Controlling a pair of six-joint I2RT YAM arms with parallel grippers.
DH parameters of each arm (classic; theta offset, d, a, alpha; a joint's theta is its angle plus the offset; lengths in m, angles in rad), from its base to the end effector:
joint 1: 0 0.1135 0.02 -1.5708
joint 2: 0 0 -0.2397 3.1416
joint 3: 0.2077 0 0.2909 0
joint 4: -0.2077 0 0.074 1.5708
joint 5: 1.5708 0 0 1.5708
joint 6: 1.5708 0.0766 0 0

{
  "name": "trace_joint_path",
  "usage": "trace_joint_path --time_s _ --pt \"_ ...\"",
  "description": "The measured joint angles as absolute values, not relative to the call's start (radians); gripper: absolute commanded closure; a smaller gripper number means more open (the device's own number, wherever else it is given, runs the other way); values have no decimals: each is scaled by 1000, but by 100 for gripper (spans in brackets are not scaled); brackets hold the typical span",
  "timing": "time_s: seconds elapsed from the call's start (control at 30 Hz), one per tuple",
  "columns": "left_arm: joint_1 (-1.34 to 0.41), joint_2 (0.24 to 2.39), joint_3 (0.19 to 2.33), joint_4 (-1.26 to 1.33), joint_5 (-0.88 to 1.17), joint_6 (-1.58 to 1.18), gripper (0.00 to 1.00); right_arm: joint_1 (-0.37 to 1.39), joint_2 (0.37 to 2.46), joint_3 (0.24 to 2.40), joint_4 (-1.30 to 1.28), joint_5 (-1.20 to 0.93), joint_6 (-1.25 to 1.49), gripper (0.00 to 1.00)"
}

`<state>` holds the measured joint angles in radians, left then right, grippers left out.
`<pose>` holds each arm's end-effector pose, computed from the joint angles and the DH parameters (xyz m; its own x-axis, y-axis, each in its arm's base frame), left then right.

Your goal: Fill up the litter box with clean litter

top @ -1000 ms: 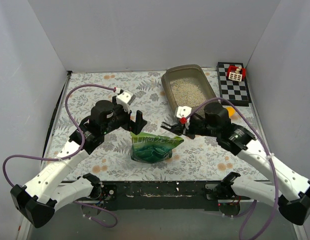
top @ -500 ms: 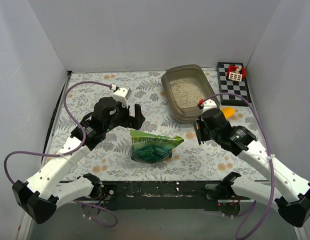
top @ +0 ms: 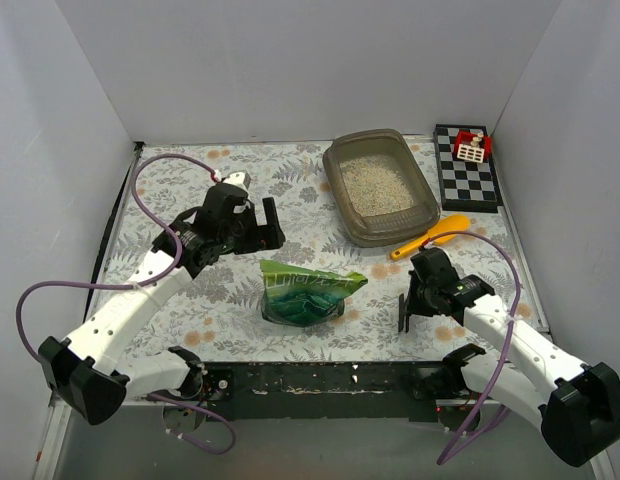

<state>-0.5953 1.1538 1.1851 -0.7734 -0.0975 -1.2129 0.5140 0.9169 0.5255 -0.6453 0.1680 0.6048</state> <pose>0.2661 -0.1712 0.3000 -0.6631 -0.6767 -0.3198 -0.3494 0.6577 -0.6673 0.2121 0.1050 0.1219 -0.8500 0.1638 -0.5006 0.0884 0.9813 0.1711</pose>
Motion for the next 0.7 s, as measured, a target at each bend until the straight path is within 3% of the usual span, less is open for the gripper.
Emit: trace_joint_path --time_s 0.1,0.2,0.37,0.7 --pt "-586 1151 1165 -806 -101 -1262 2 510 913 525 -622 160 619 64" --pt "-569 1137 1151 -825 -93 -1312 2 506 907 525 -619 162 624 50" --pt "-510 1087 1129 -843 -43 -1390 2 504 902 529 -622 165 616 42" --pt "-463 1028 1046 -827 178 -1552 2 504 831 583 -649 173 598 41"
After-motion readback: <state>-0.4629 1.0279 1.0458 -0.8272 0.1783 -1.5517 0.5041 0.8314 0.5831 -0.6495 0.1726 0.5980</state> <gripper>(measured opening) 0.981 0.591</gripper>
